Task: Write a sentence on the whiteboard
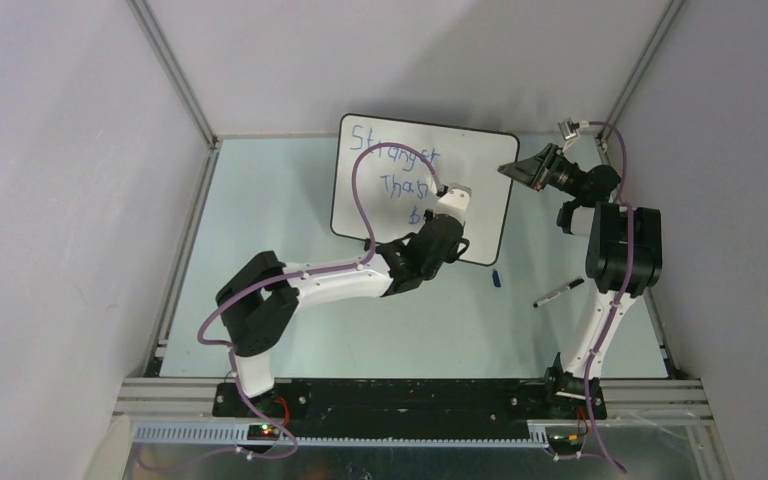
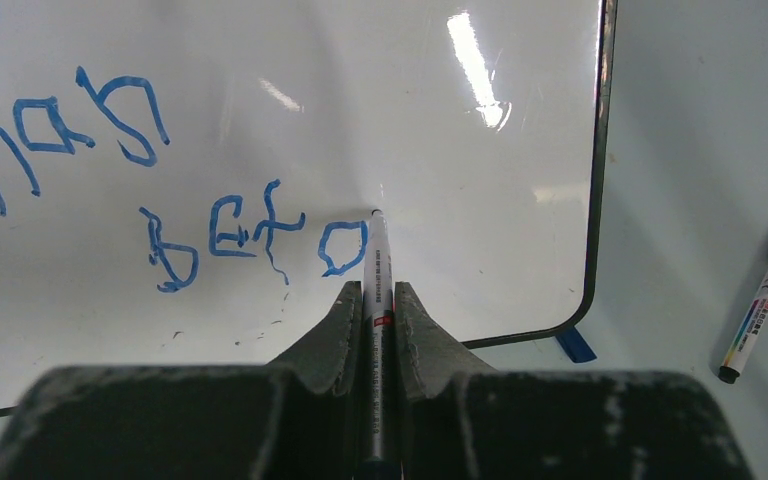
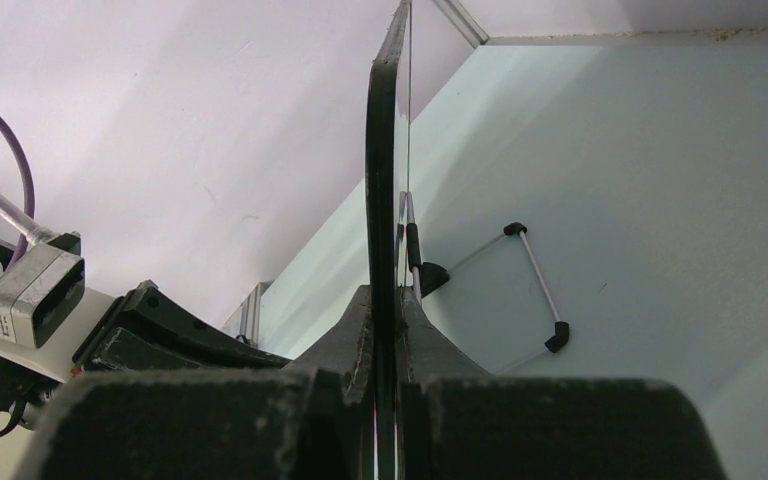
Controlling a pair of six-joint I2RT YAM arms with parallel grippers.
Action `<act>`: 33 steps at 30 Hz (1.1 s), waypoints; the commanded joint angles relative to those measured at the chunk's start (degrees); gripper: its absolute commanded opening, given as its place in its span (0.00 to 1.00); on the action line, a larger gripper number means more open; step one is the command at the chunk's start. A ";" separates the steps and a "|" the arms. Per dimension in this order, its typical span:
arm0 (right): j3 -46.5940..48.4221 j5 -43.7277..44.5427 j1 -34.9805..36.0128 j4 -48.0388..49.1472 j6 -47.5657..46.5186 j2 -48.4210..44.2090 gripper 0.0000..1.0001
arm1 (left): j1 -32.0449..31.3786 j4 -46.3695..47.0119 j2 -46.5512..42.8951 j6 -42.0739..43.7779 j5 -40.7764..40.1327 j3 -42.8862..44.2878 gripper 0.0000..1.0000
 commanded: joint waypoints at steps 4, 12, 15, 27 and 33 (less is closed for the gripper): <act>0.55 0.43 0.17 2.54 3.25 -4.42 0.00 | 0.29 -0.16 -0.04 -0.49 0.00 1.69 0.00; 0.60 0.34 0.09 2.58 3.35 -4.51 0.00 | 0.22 -1.22 -0.85 -0.30 0.75 0.71 0.00; 0.54 0.34 0.09 2.59 3.33 -4.51 0.00 | 0.20 -1.35 -1.24 -0.20 0.95 0.16 0.00; 0.53 0.41 0.09 2.56 3.34 -4.49 0.00 | -0.15 -2.68 -2.54 -0.59 1.07 -2.35 0.00; 0.57 0.43 0.09 2.59 3.28 -4.42 0.00 | -0.56 -3.25 -2.78 -0.88 1.09 -2.55 0.00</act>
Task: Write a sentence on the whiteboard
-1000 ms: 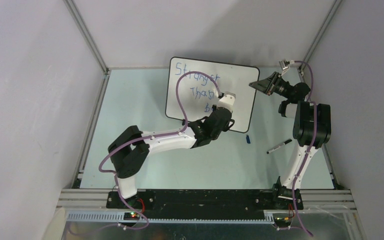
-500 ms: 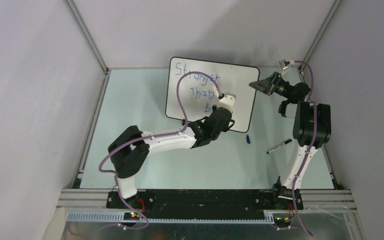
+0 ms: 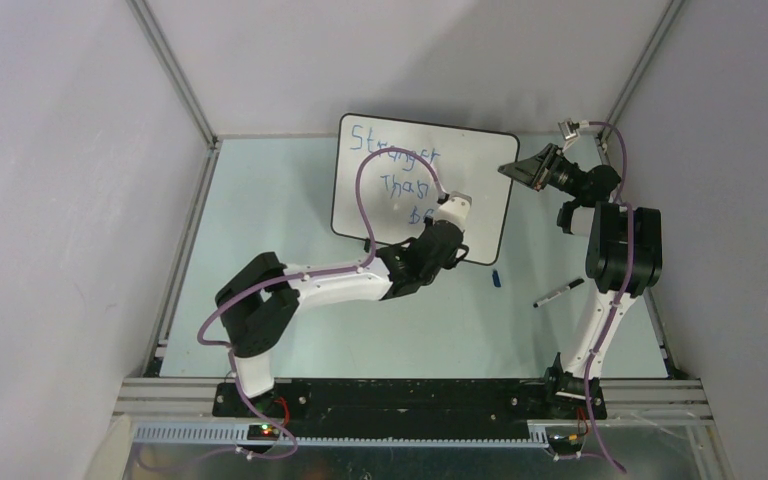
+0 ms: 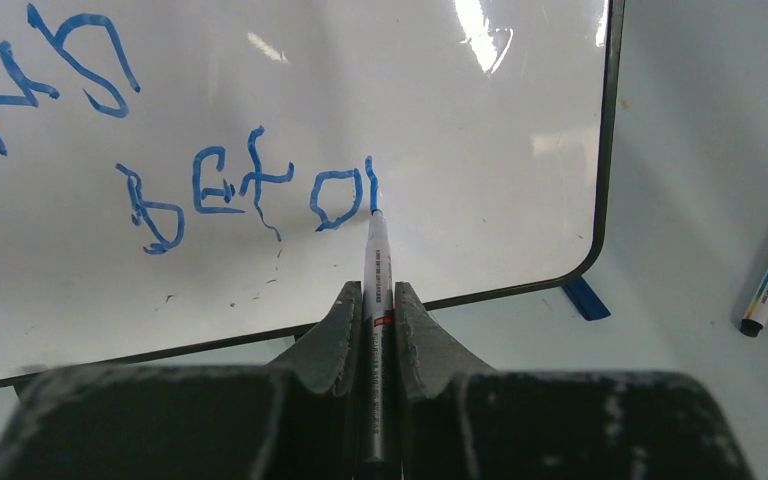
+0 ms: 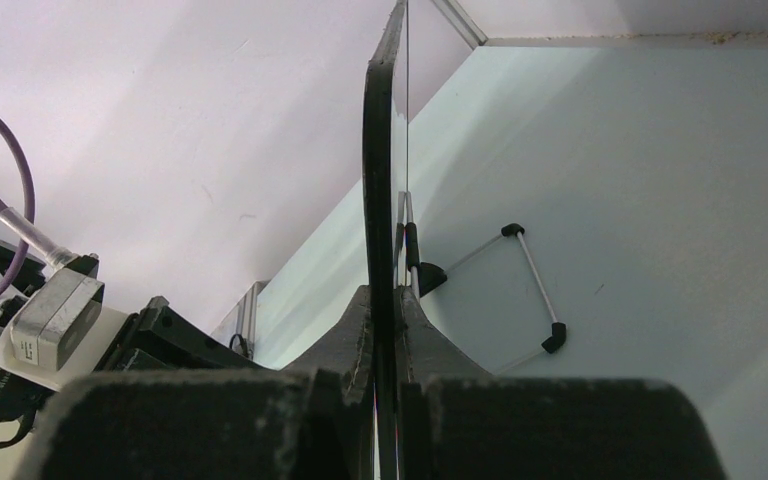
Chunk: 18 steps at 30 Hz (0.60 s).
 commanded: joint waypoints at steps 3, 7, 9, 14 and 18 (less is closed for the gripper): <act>0.59 0.45 0.09 2.62 3.78 -4.42 0.00 | -0.22 -1.16 -2.57 -0.87 -0.47 -0.78 0.00; 0.58 0.49 0.09 2.61 3.86 -4.42 0.00 | -0.22 -1.15 -2.52 -0.61 -0.48 -0.11 0.00; 0.57 0.53 0.09 2.57 3.83 -4.50 0.00 | -0.24 -1.49 -2.53 -0.25 -0.40 1.13 0.00; 0.60 0.45 0.09 2.56 3.84 -4.59 0.00 | -0.22 -2.60 -4.37 0.92 -0.63 4.16 0.00; 0.61 0.53 0.09 2.57 3.87 -4.65 0.00 | -0.13 -2.83 -5.58 1.47 -1.30 4.37 0.00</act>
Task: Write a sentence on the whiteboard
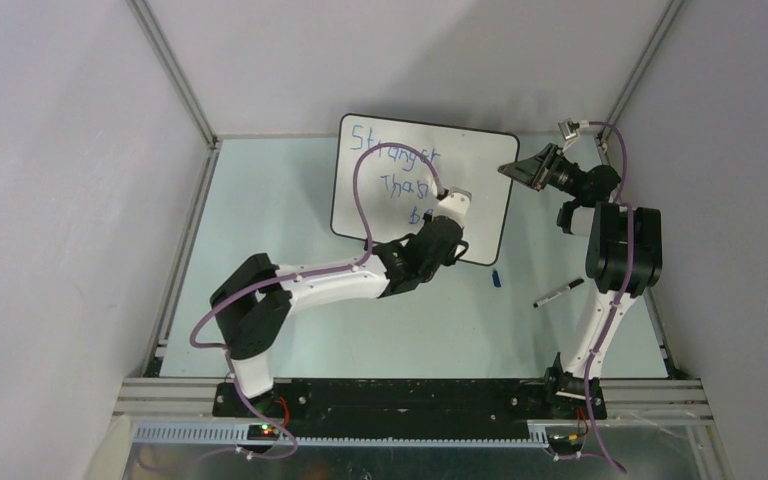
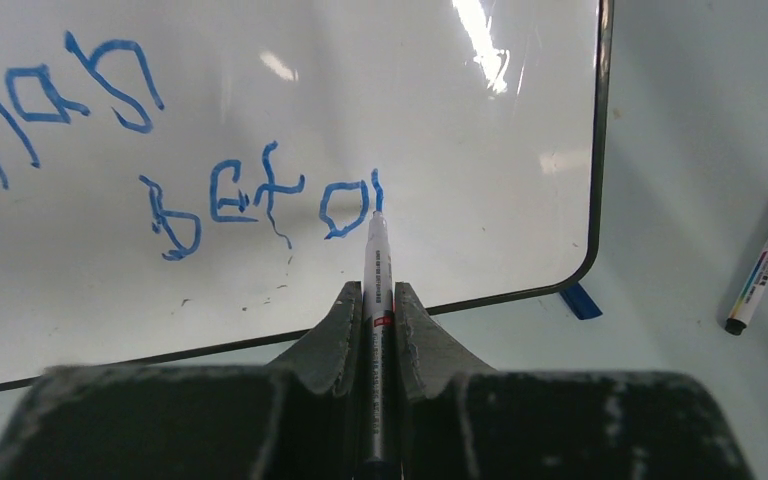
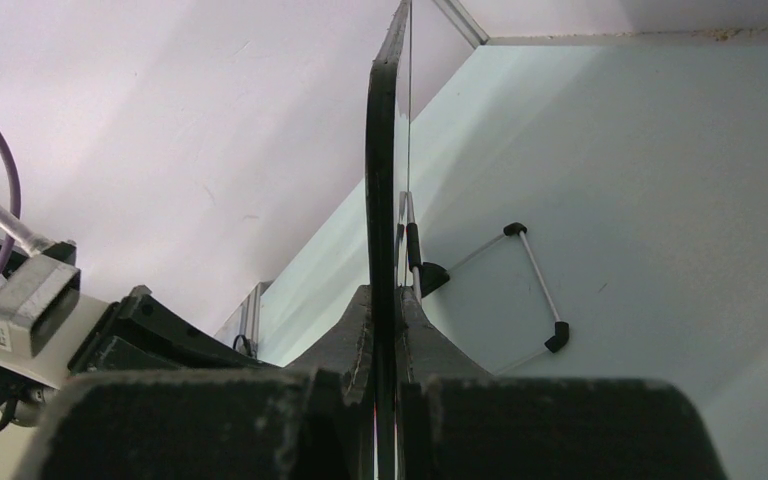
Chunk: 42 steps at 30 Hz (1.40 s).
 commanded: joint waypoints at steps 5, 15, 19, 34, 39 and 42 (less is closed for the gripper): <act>0.58 0.49 0.09 2.62 3.45 -4.64 0.00 | 0.09 -0.53 -3.45 1.35 -1.34 3.98 0.00; 0.57 0.53 0.01 2.55 3.43 -4.60 0.00 | 0.35 -1.03 -1.66 1.11 -1.43 4.81 0.00; 0.62 0.49 0.00 2.61 3.40 -4.60 0.00 | 0.44 -1.05 -0.88 0.84 -1.30 4.71 0.00; 0.59 0.40 -0.08 2.63 3.45 -4.60 0.00 | 0.89 -0.13 1.10 0.25 -0.68 5.17 0.00; 0.62 0.36 -0.09 2.54 3.49 -4.60 0.00 | 1.02 -0.21 1.80 0.23 -0.56 5.62 0.00; 0.55 0.36 -0.09 2.57 3.48 -4.60 0.00 | 1.02 -0.33 1.99 0.26 -0.33 5.86 0.00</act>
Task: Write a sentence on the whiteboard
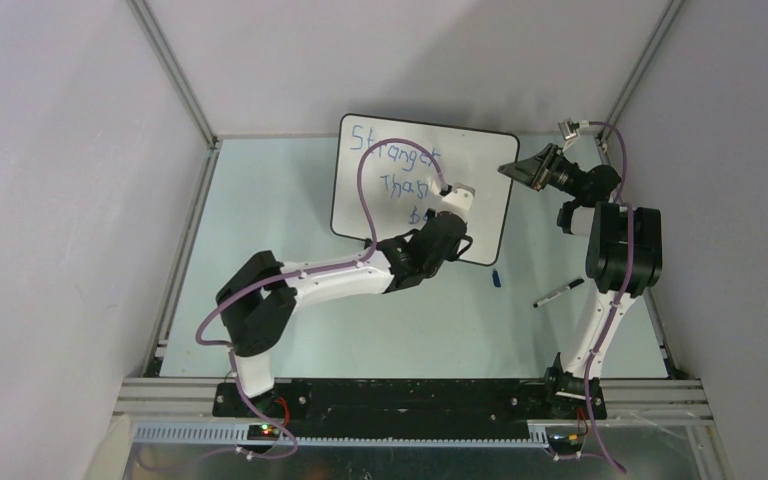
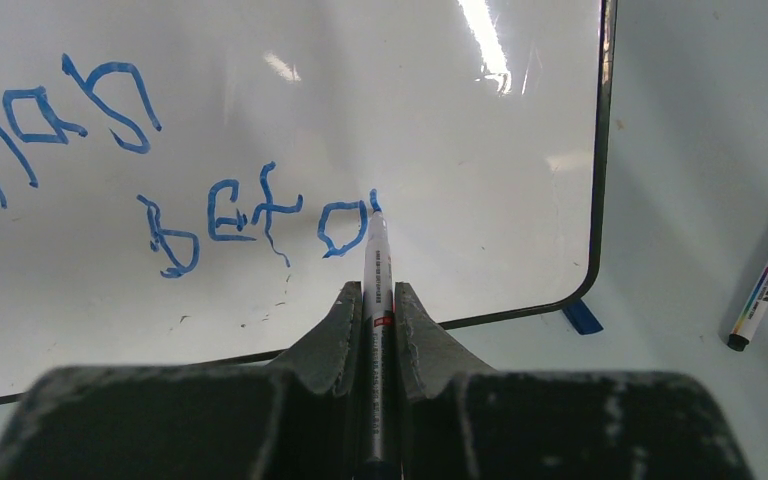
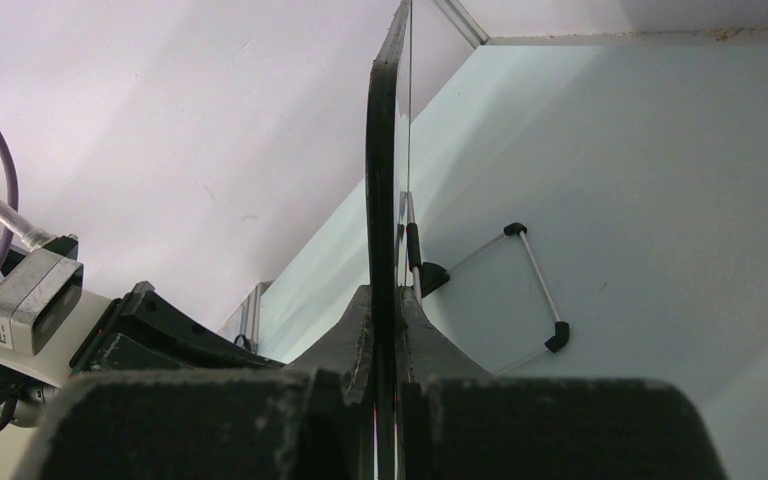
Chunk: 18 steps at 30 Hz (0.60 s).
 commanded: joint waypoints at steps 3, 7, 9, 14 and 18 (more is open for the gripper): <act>0.55 0.36 -0.16 2.56 3.33 -4.60 0.00 | 0.44 1.09 0.74 -0.10 -0.18 3.11 0.00; 0.57 0.36 -0.18 2.57 3.39 -4.60 0.00 | 0.46 0.79 1.41 -0.12 -0.15 3.60 0.00; 0.58 0.36 -0.18 2.55 3.38 -4.57 0.00 | 0.52 0.63 1.69 -0.12 -0.14 3.88 0.00; 0.56 0.36 -0.17 2.58 3.34 -4.57 0.00 | 0.57 0.41 1.96 -0.18 -0.14 4.09 0.00; 0.63 0.36 -0.18 2.58 3.41 -4.59 0.00 | 0.62 0.41 2.15 -0.21 0.13 4.25 0.00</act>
